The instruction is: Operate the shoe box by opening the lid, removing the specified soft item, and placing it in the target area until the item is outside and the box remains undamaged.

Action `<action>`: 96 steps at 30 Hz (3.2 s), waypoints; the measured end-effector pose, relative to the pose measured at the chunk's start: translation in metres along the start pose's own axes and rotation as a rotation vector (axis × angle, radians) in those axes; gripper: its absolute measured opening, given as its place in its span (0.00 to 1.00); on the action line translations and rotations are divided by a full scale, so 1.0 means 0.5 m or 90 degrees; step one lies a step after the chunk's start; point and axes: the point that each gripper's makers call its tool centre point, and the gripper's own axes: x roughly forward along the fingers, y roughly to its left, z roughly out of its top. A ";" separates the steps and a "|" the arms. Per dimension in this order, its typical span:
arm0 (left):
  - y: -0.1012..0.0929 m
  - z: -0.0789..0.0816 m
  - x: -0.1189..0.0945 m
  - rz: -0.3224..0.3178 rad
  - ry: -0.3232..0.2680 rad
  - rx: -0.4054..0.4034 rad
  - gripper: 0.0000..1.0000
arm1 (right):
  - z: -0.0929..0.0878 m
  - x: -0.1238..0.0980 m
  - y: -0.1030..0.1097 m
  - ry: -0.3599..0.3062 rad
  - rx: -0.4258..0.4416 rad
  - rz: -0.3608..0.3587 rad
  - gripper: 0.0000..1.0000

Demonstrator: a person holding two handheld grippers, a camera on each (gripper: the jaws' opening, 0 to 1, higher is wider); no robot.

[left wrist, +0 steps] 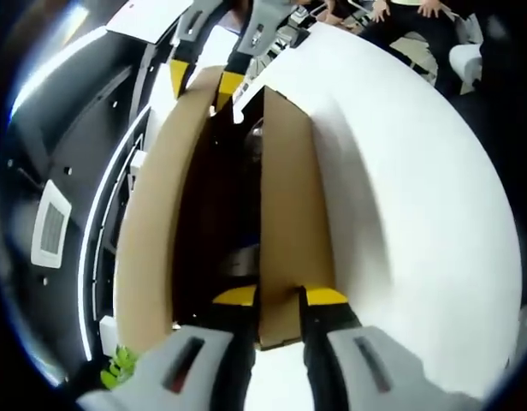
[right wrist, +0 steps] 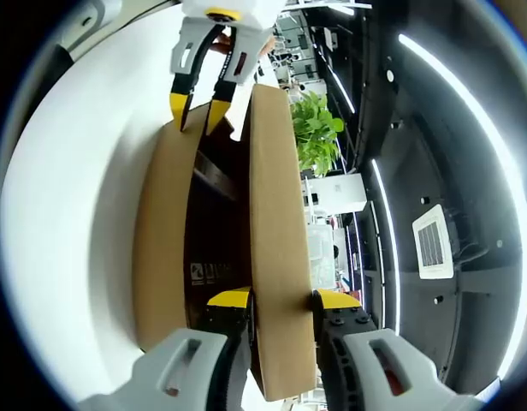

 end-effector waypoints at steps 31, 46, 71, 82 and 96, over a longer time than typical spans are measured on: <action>-0.002 -0.003 0.002 -0.169 0.057 -0.007 0.10 | 0.000 0.006 -0.017 0.006 -0.007 -0.001 0.26; -0.006 -0.001 -0.002 -0.190 0.075 -0.018 0.09 | -0.003 0.016 -0.044 0.007 -0.023 -0.016 0.25; -0.014 0.001 0.013 -0.293 0.084 -0.065 0.07 | -0.005 0.037 -0.076 0.019 -0.029 -0.029 0.23; -0.033 0.009 0.006 -0.328 0.071 -0.003 0.07 | -0.013 0.050 -0.096 0.034 -0.026 -0.040 0.21; -0.041 0.013 0.006 -0.381 0.090 -0.036 0.06 | -0.020 0.065 -0.115 0.042 -0.028 -0.054 0.19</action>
